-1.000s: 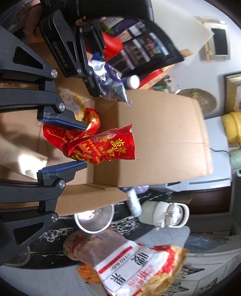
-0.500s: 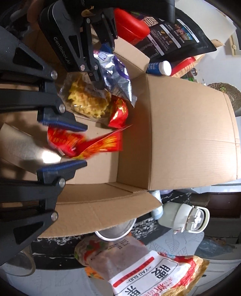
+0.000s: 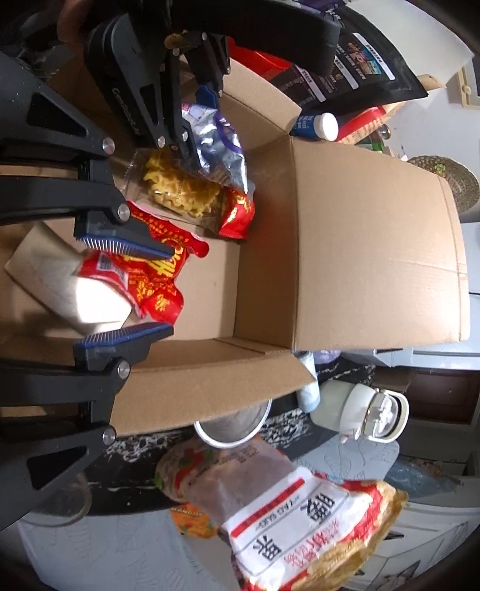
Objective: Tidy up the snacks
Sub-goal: 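Lower the silver-purple bag with the left tool while the right tool lowers the red packet into the box, then open both tools to release the bag and packet into the box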
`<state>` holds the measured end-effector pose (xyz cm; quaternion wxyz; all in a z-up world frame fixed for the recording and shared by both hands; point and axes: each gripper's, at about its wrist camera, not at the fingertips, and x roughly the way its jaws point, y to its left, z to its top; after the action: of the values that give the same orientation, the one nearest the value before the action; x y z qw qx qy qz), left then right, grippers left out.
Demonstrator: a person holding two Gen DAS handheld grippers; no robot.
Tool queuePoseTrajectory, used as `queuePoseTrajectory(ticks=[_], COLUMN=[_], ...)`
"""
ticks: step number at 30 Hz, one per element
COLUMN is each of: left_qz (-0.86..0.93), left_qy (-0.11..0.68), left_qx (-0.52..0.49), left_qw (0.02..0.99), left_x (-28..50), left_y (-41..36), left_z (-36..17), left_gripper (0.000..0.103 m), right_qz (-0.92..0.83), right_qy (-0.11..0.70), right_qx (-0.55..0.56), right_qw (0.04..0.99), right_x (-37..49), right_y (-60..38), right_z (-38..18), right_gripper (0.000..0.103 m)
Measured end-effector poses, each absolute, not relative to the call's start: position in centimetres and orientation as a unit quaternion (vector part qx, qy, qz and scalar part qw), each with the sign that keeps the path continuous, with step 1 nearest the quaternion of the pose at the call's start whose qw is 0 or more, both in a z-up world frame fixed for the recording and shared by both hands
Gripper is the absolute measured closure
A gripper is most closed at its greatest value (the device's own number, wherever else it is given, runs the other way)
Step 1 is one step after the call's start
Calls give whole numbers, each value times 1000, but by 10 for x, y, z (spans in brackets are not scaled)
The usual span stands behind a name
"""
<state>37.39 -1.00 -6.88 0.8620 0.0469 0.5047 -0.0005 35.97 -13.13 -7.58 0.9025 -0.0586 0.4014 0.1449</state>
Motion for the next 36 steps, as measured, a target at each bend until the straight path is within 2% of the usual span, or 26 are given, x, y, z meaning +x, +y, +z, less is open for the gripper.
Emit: queuePoseTrajectory(ticks=[2,3,4,11,14,23,26,33,36], left_qz=[5,6,7,18,14,-7,-7,4,5], left_qy=[496,492,487,459,443,388,371,329,308], left_qx=[47,46,45,53,55,63,57,48,53], left_qw=[867,869,872,887,895,919,927,943,950], left_x=[371,369,365,344,334,294,281,246,228], left_y=[-10,-10,-8,-7,-7,-7,-7,2,3], left_z=[-63,-60,-57,-30,-17,28,43,80,95], left_gripper=[35,17,11,11,11,11,11,11,11], right_qz=[139,134,132,117,116,111,109,113,117], right_qy=[396,393,391,369,358,317,298,264,245], right_qx=[-61,-62,-62,-59,-57,-52,-53,-52,-49], right_qw=[906,908,909,920,925,941,947,957,961], right_x=[355,352,349,328,319,290,276,242,225], right_y=[-134,-136,-137,-148,-150,-154,-155,-156,-157], right_z=[-71,-68,-66,-45,-34,2,16,41,52], right_gripper=[65,64,64,63,55,55,50,49,42])
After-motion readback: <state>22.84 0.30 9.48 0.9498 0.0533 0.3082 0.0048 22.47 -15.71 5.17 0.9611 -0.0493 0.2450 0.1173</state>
